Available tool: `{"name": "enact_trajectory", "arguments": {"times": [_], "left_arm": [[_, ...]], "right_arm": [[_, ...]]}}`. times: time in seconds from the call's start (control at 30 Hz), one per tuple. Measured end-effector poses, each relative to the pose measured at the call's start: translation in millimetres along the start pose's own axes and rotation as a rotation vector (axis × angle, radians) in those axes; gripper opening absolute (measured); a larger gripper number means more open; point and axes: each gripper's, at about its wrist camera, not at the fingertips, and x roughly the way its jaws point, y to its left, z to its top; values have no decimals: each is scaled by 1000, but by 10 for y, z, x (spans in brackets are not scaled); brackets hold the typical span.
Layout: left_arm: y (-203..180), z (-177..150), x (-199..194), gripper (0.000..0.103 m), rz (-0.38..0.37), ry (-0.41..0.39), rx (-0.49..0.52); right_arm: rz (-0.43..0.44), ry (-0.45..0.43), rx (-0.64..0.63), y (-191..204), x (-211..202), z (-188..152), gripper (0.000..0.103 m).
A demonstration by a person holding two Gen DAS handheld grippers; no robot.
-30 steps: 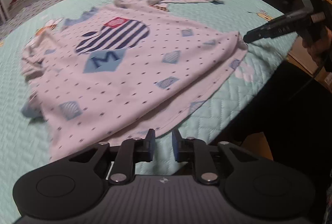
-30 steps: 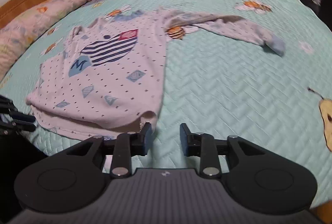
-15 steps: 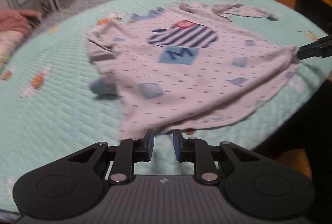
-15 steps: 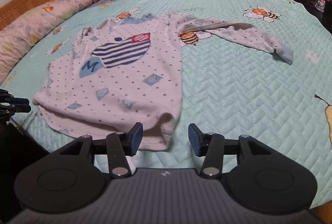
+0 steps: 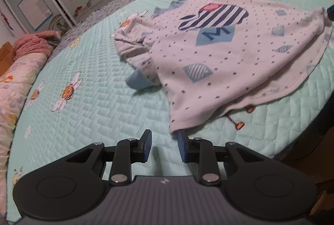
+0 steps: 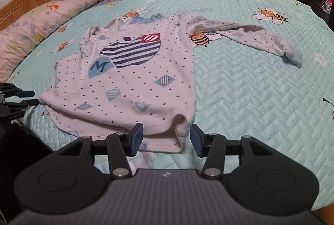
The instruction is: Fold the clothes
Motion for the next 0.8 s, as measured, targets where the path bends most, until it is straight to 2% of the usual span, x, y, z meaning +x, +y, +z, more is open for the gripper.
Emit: {"name": "enact_trajectory", "arguments": {"times": [0.17,0.33,0.6,0.63,0.67,0.7,0.8], "left_arm": [[-47,15,14,32,7,-4,24],[-19,86,-37,37,-22,-31,-8],[22,110,173,37,-45,0,-47],[46,108,197,35,-54,1,-67],[80,115,210,27,-77,1,-101],[117,123,221,3,-102,0,-137],[190,157,107,3,-134,-25,-252]], "right_arm": [[-1,10,6,1,13,-9,54],[-1,10,-2,26,18,-1,57],[1,18,12,15,33,-11,58],[0,16,13,12,31,-11,58],[-1,15,14,10,28,-11,58],[-2,12,16,5,28,-9,58],[-8,9,25,-17,38,-13,58]]}}
